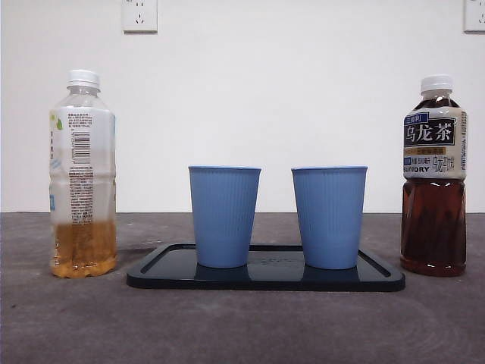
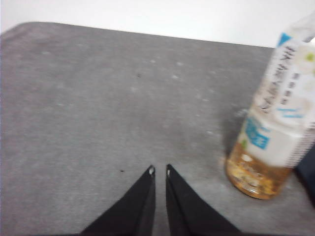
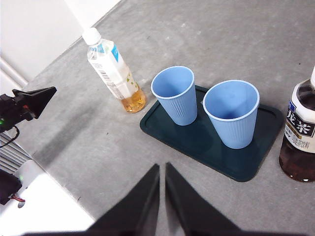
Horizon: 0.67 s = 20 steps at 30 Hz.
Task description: Pour the drink into the cup
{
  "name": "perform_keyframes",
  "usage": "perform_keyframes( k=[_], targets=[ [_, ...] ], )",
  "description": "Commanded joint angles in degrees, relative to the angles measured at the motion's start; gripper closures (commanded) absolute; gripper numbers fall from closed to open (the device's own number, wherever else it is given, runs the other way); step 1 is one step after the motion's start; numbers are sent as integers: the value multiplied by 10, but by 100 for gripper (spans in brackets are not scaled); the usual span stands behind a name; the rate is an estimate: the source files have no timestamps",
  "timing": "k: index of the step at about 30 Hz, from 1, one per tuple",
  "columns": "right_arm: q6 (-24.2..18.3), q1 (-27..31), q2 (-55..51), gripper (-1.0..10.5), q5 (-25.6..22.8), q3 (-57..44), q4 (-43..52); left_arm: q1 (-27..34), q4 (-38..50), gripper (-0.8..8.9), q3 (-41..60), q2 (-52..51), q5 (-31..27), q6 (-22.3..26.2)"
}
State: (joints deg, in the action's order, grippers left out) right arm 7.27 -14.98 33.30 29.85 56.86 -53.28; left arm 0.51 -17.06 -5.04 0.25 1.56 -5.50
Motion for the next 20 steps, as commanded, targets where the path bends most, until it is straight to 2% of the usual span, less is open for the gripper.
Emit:
perform_keyframes(
  k=[1,4,20],
  targets=[
    [-5,-2,3,931,2,10,7,-4,37,780,21,-1,-5,0],
    [-5,-2,3,931,2,10,7,-9,68,780,42,-1,-5,0],
    [-5,-2,3,931,2,10,7,-17,64,780,43,-1,-5,0]
  ],
)
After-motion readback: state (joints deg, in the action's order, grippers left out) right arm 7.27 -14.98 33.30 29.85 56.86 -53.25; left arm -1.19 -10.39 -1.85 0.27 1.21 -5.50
